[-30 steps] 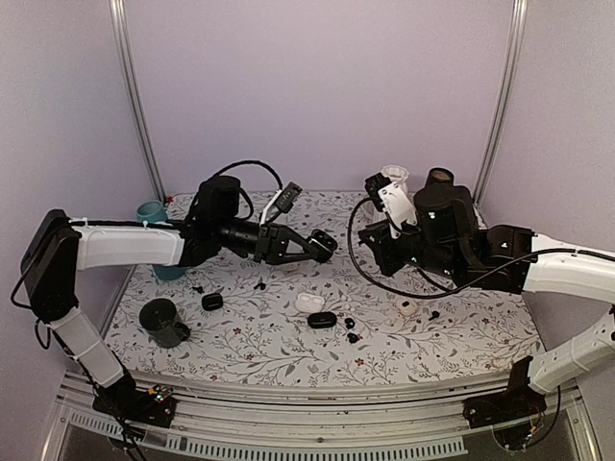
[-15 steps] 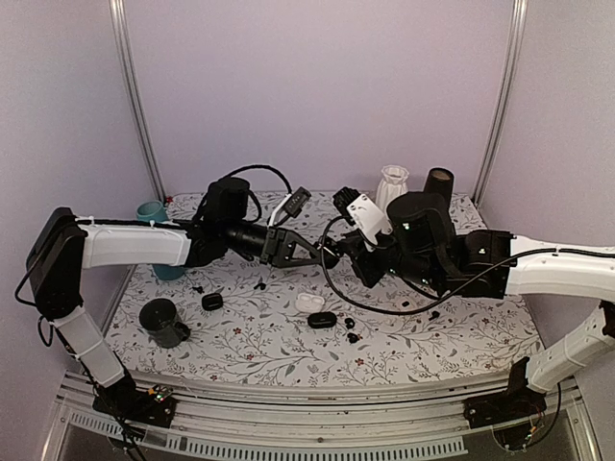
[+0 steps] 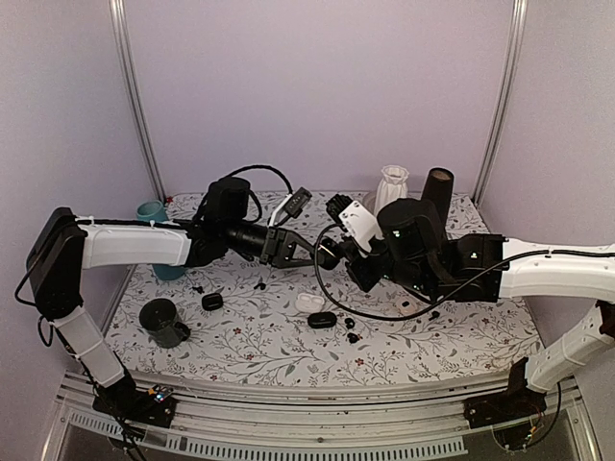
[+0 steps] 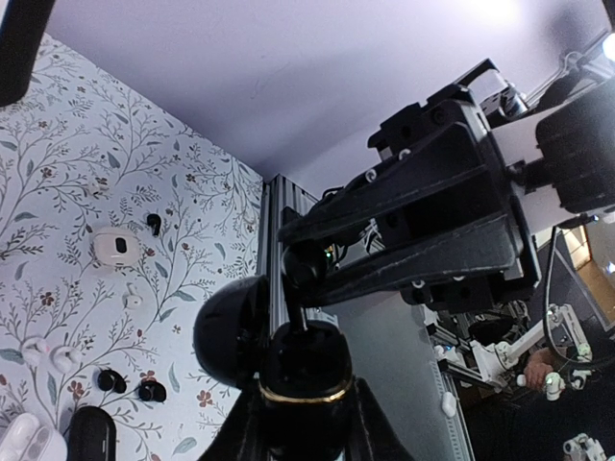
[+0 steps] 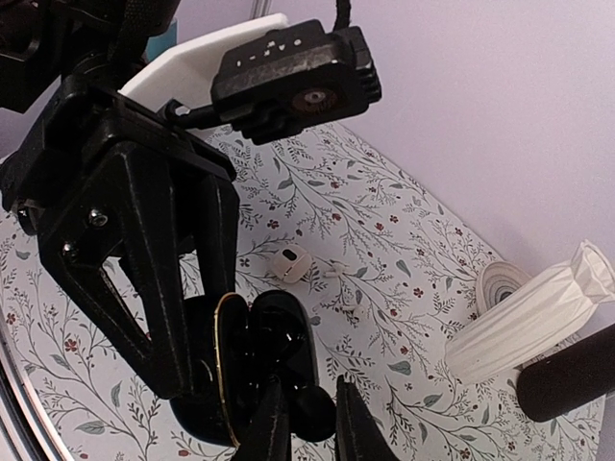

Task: Insert the wireless bluetooth earbuds into the charging case
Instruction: Insert the right earbud into the charging case.

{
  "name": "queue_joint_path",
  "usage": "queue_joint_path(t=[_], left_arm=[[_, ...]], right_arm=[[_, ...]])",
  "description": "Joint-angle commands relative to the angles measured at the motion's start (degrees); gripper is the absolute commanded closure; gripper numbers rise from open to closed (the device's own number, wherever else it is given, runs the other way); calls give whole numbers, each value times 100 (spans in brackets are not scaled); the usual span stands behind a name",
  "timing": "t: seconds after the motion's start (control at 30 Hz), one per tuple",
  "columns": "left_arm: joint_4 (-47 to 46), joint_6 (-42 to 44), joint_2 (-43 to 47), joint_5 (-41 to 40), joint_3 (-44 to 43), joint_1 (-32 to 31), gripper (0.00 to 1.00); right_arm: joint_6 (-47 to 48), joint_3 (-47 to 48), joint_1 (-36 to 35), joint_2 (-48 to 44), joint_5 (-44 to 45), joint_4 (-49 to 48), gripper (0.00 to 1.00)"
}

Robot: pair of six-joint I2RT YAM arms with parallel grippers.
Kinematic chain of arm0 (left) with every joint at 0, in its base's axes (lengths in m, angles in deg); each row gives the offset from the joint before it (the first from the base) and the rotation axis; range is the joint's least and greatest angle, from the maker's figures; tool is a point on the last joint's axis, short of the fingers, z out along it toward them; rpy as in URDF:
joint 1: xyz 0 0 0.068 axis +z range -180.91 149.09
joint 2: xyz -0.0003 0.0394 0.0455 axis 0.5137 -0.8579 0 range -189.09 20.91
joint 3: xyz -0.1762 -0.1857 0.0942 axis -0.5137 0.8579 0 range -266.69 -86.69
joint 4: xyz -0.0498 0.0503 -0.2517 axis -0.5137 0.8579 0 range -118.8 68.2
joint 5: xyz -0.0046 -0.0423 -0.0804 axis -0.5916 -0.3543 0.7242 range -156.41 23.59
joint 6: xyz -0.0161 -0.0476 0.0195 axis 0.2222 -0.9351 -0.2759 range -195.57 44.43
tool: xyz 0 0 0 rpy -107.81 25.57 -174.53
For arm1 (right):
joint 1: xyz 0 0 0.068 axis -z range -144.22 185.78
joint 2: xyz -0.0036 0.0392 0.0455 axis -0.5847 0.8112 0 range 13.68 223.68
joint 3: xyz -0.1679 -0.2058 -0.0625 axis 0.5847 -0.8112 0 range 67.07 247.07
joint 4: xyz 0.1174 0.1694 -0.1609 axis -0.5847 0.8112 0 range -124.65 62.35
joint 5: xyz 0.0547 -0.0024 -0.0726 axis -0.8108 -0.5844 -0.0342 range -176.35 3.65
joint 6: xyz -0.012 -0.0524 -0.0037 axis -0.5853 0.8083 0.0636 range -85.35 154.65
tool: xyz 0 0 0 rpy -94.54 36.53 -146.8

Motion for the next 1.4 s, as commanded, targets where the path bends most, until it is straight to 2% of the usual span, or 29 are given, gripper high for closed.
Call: queue_joint_path(t=[0.0,0.37,1.0,1.37], left_arm=[[-121,-30,105,33,-142,-58,100],[-401,-65,173,-76,-56,-53,100],[-1663,-320,581,-186,487,-75,100],[-1991,-338,646,-378,622,-69,100]], right_arm=[[120,144,-77,33,65,17,93],[119,234,-151,58,-235,200,92],[-360,637,-151,234,-785,451,86],[-433,794,-151,322,-880,603,84]])
